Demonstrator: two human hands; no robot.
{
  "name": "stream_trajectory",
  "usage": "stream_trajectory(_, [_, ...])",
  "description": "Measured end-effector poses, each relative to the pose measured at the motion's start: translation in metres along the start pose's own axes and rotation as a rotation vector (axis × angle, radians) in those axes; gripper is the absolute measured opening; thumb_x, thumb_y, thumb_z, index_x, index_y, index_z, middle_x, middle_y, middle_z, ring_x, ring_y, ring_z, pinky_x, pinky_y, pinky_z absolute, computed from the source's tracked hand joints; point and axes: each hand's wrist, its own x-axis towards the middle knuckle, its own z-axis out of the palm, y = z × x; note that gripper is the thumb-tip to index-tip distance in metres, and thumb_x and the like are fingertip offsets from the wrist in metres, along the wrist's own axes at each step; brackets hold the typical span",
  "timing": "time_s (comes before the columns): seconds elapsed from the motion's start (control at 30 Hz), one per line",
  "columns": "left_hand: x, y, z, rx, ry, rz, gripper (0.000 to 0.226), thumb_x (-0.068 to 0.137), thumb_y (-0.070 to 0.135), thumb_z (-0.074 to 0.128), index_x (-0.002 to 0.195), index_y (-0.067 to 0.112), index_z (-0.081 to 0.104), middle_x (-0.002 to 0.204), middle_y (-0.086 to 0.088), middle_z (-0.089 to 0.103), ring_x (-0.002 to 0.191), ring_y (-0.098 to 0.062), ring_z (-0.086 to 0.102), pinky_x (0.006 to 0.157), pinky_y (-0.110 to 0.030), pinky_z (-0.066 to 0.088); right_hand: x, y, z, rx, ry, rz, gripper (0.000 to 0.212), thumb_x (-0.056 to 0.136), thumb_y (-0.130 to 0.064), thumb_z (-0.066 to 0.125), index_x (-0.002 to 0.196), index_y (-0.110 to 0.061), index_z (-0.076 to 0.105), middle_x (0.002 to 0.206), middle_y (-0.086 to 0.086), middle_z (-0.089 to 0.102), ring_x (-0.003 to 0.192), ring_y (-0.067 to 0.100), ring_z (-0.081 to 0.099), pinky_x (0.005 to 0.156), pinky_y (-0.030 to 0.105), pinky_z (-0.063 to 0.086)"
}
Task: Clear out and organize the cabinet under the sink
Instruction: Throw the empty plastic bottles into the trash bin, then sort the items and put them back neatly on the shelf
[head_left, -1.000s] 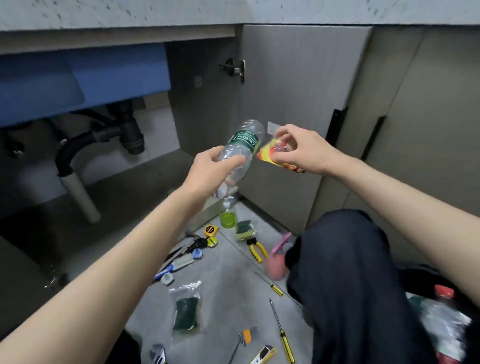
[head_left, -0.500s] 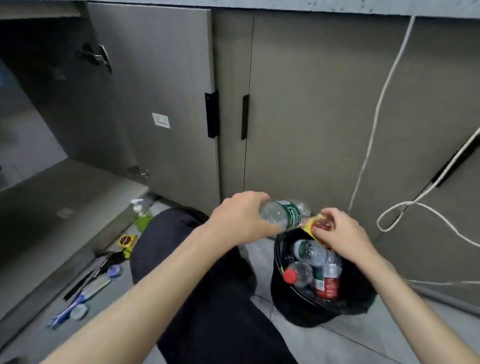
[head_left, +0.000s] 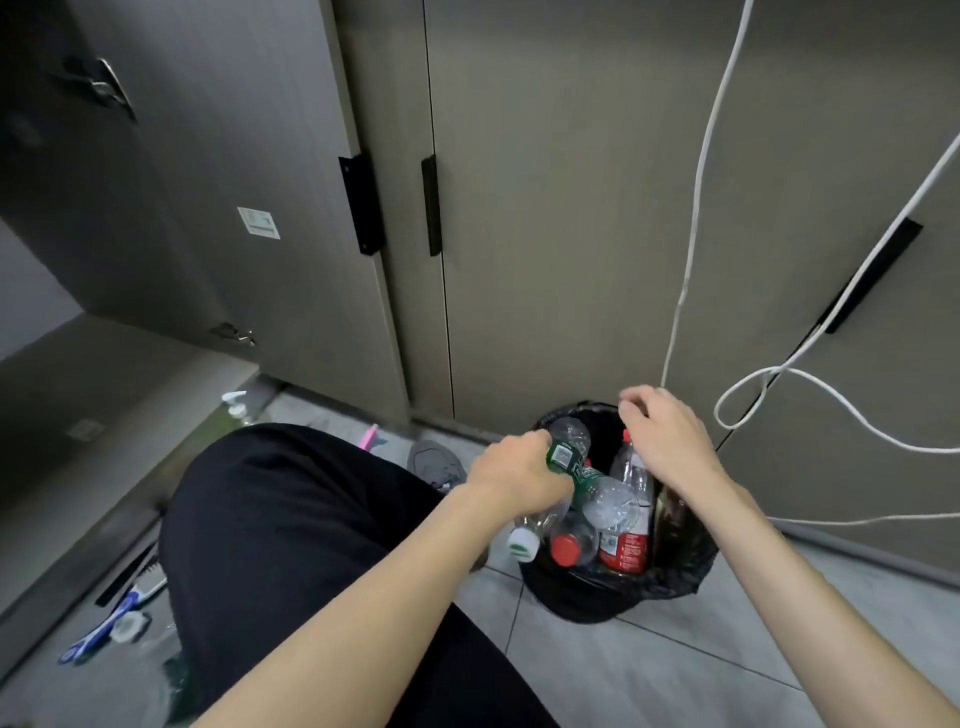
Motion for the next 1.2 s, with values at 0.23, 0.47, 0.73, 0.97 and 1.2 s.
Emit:
stream_trajectory(0.23, [-0.029, -0.035, -0.098, 0.087, 0.300, -0.011, 0.026, 0.084, 0.046, 0.057, 0.098, 0.029, 0.070, 0.098, 0.001, 0.069, 0.097, -0.031, 0.063, 0.075, -0.031, 0.043, 0.027, -0.123, -0.009, 0.014, -0.184, -0.211, 0.020, 0.089, -0.037, 0.052, 0.094, -0.036, 0.072, 0.105, -0.003, 0.073, 0.105, 0.029, 0.064, 0.094, 0.040, 0.052])
stream_trajectory(0.47, [-0.103, -0.153, -0.227, 0.326, 0.614, -0.291, 0.029, 0.085, 0.047, 0.051, 0.086, 0.021, 0.066, 0.084, -0.005, 0.060, 0.083, -0.033, 0.058, 0.070, -0.033, 0.040, 0.042, -0.311, 0.010, 0.033, -0.276, -0.508, 0.019, 0.081, -0.034, 0.051, 0.078, -0.032, 0.069, 0.093, -0.006, 0.075, 0.092, 0.023, 0.071, 0.092, 0.038, 0.055])
stream_trajectory(0.73, [-0.165, -0.322, -0.214, 0.162, 0.372, -0.687, 0.036, 0.088, 0.045, 0.054, 0.110, 0.018, 0.064, 0.110, -0.012, 0.063, 0.103, -0.034, 0.060, 0.077, -0.035, 0.043, 0.008, -0.455, 0.137, -0.174, -0.638, -0.661, 0.028, 0.072, -0.032, 0.052, 0.085, -0.015, 0.069, 0.071, -0.002, 0.076, 0.067, 0.018, 0.075, 0.072, 0.032, 0.060])
stream_trajectory(0.97, [-0.172, -0.410, -0.082, -0.164, 0.211, -0.809, 0.019, 0.087, 0.036, 0.056, 0.082, 0.017, 0.059, 0.097, -0.013, 0.069, 0.084, -0.028, 0.063, 0.064, -0.031, 0.044, -0.018, -0.406, 0.267, -0.424, -0.771, -0.677, 0.020, 0.087, -0.032, 0.053, 0.083, -0.014, 0.061, 0.095, 0.007, 0.065, 0.075, 0.022, 0.061, 0.065, 0.029, 0.051])
stream_trajectory(1.2, [-0.183, -0.441, 0.033, -0.206, -0.075, -0.903, 0.041, 0.087, 0.047, 0.052, 0.116, 0.020, 0.061, 0.124, -0.009, 0.062, 0.110, -0.029, 0.060, 0.084, -0.032, 0.046, 0.008, -0.298, 0.302, -0.950, -0.640, -0.812, 0.042, 0.090, -0.028, 0.057, 0.130, -0.018, 0.054, 0.134, 0.007, 0.051, 0.132, 0.026, 0.043, 0.100, 0.039, 0.042])
